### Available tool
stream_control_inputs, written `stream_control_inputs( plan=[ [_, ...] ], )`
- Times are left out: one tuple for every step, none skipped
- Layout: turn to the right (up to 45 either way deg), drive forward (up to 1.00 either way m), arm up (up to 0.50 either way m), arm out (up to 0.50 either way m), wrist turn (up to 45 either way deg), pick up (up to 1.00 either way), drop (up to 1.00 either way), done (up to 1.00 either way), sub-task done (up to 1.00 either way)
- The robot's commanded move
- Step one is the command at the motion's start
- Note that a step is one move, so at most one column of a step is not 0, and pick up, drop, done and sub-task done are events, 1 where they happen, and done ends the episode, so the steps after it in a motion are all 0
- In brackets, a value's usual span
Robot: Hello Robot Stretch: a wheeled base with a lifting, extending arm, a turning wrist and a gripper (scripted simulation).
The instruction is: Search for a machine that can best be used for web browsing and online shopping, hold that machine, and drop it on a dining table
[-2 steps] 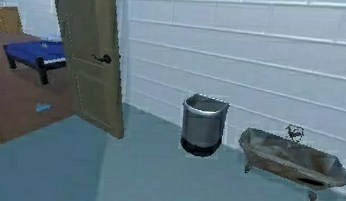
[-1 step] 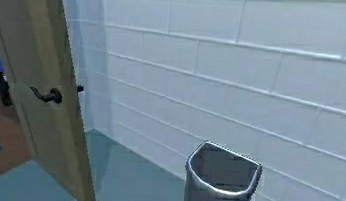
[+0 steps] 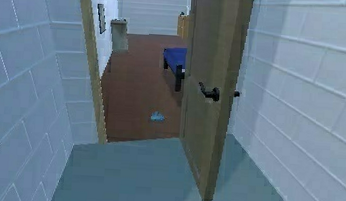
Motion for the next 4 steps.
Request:
stream_control_inputs(
  plan=[
    [-9.0,0.0,0.0,0.0,0.0,0.0,0.0,0.0,0.0],
    [-3.0,0.0,0.0,0.0,0.0,0.0,0.0,0.0,0.0],
    [0.0,1.0,0.0,0.0,0.0,0.0,0.0,0.0,0.0],
    [0.0,0.65,0.0,0.0,0.0,0.0,0.0,0.0,0.0]
  ],
)
